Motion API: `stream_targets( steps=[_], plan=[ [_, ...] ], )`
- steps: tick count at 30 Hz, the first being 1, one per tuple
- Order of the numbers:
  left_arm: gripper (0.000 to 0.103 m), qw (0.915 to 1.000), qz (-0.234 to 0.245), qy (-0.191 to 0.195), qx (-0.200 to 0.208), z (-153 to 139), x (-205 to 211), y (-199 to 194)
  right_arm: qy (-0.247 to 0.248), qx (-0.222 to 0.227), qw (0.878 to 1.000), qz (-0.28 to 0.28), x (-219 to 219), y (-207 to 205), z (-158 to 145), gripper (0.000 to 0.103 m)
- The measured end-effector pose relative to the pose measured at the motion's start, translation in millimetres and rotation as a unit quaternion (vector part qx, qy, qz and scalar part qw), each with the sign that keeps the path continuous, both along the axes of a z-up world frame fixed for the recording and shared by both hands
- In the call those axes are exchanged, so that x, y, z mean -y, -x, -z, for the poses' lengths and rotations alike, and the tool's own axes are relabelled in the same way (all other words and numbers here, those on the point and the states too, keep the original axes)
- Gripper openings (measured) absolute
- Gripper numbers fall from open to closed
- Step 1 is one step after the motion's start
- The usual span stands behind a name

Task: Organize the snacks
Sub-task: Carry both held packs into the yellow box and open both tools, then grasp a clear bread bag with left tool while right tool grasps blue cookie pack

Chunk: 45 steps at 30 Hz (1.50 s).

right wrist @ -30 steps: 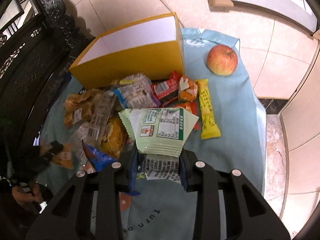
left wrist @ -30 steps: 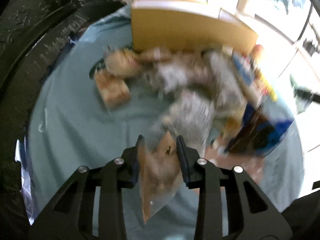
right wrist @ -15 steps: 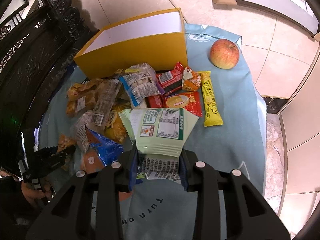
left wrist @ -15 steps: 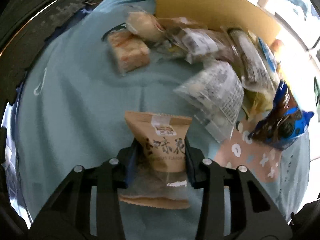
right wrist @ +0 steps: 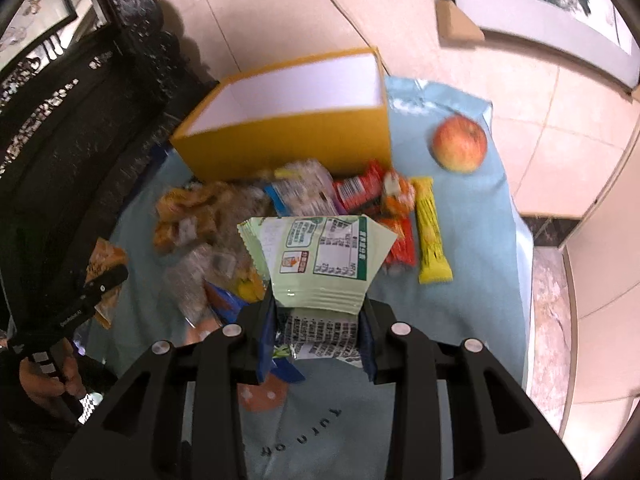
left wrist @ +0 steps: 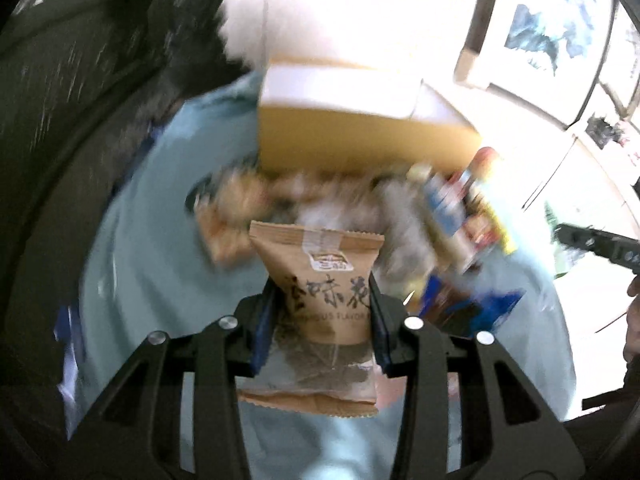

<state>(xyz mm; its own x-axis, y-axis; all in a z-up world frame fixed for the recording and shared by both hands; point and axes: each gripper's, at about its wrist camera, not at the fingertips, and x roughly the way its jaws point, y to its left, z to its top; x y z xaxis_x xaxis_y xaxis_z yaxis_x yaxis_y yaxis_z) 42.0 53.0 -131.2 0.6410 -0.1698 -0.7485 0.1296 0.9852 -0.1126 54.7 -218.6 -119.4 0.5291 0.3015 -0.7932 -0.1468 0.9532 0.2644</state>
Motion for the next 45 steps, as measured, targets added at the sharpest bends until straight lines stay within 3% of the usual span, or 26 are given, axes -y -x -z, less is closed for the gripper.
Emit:
stream_targets(
  steps=[8, 16, 17, 19, 20, 21, 23, 27, 32, 39, 42, 45],
  plan=[
    [0.041, 0.9986, 0.004, 0.017, 0.049, -63.3, 36.1, -65.5, -0.017, 0.063, 0.998, -0.008, -9.6, -63.7, -65.4, 0.035],
    [0.041, 0.9961, -0.011, 0.003, 0.088, -114.1, 56.3, -182.9, 0.005, 0.095, 0.995, -0.004, -19.0, -166.0, -106.6, 0.035],
    [0.044, 0.9960, -0.012, 0.000, 0.089, -117.2, 57.3, -194.9, 0.003, 0.096, 0.995, -0.004, -20.3, -180.3, -109.5, 0.036],
    [0.084, 0.9962, -0.023, -0.017, 0.083, -118.4, 60.6, -229.8, 0.012, 0.082, 0.997, -0.001, -25.2, -212.3, -106.9, 0.047],
    [0.101, 0.9959, -0.035, -0.026, 0.079, -115.0, 58.7, -239.2, 0.022, 0.071, 0.997, 0.011, -24.3, -222.1, -103.6, 0.062],
    [0.101, 0.9959, -0.045, -0.032, 0.072, -110.9, 56.3, -247.8, 0.030, 0.065, 0.997, 0.026, -22.1, -228.4, -100.4, 0.069],
    [0.101, 0.9965, -0.051, -0.038, 0.054, -104.8, 50.1, -256.4, 0.023, 0.061, 0.997, 0.033, -15.5, -231.3, -95.2, 0.069],
    [0.101, 0.9951, -0.066, -0.037, 0.063, -92.5, 31.0, -238.4, 0.023, 0.054, 0.998, 0.030, -6.6, -214.5, -79.7, 0.069],
    [0.101, 0.9958, -0.069, -0.020, 0.056, -63.8, 23.0, -186.4, 0.047, 0.029, 0.998, 0.025, 5.4, -171.3, -45.6, 0.069],
    [0.101, 0.9977, -0.013, -0.065, 0.015, 7.3, 31.8, -92.9, 0.050, -0.026, 0.995, 0.077, 47.1, -94.1, 18.8, 0.069],
    [0.101, 0.9979, -0.002, -0.063, 0.012, 14.8, 28.2, -60.4, 0.040, -0.028, 0.995, 0.092, 48.6, -54.8, 22.3, 0.069],
    [0.101, 0.9988, -0.009, -0.042, 0.025, 0.4, 22.5, -33.7, 0.053, 0.003, 0.996, 0.075, 30.2, -25.9, 5.2, 0.069]
  ],
)
